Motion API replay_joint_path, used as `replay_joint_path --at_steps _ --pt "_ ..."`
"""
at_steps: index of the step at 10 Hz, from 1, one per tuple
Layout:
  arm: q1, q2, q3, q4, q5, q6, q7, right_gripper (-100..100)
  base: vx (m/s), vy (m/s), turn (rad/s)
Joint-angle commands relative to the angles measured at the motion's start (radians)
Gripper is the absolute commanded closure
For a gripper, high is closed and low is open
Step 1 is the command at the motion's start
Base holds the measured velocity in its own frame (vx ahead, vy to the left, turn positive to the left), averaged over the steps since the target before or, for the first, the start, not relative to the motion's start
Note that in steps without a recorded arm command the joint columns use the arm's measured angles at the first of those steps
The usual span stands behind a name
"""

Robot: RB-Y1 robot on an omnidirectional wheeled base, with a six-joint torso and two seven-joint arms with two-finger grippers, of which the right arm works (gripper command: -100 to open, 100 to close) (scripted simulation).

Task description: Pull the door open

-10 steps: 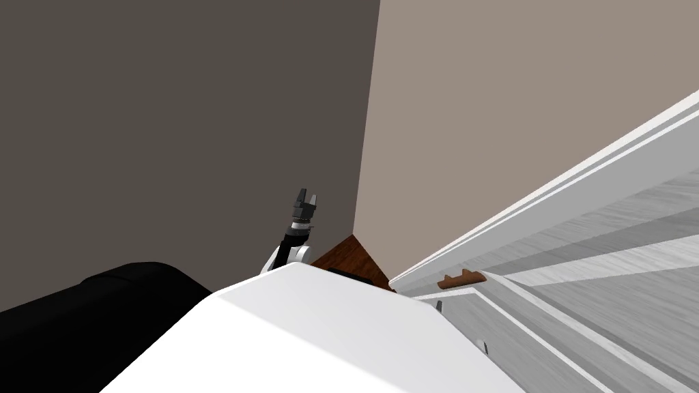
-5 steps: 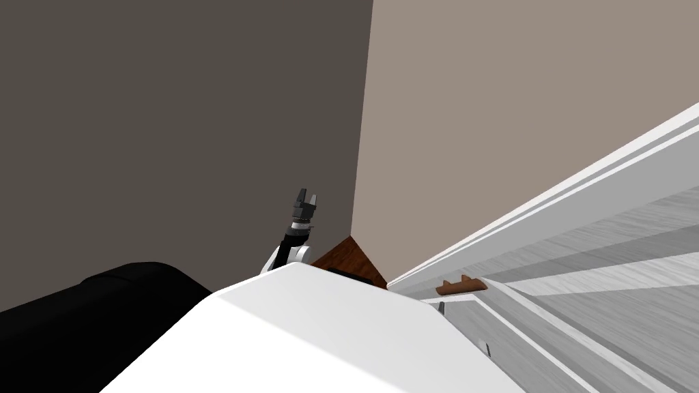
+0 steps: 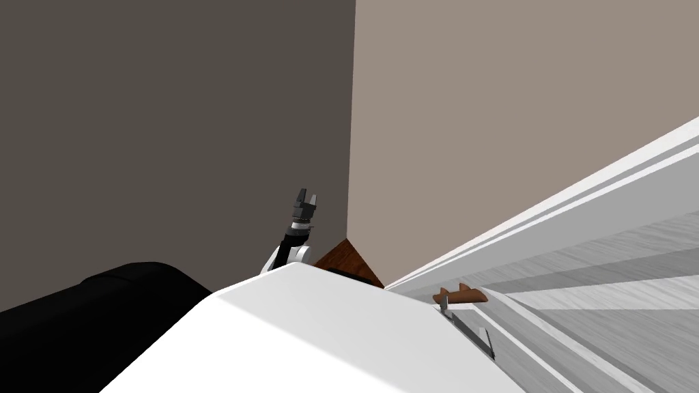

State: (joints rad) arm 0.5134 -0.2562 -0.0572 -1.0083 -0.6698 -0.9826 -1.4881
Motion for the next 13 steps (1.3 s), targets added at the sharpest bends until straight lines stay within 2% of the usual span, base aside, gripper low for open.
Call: replay_joint_path --at_steps 1,2,3,8,13 --pt "-0.026 -0.028 -0.005 0.020 -0.003 0.017 -0.018 -100 0.196 -0.018 -0.034" --pt "-0.007 -0.016 -0.004 -0.001 -0.002 0.013 -0.009 -100 0.086 -0.004 -0.013" --pt "-0.007 -0.016 -0.004 -0.001 -0.002 0.013 -0.009 100 -0.022 0.007 0.002" --pt "-0.007 -0.016 -0.004 -0.001 -0.002 0.013 -0.009 100 -0.012 0.003 0.009" --pt "0.007 -0.033 0.055 -0.020 0.040 -0.001 -0.035 100 -0.171 0.034 0.046"
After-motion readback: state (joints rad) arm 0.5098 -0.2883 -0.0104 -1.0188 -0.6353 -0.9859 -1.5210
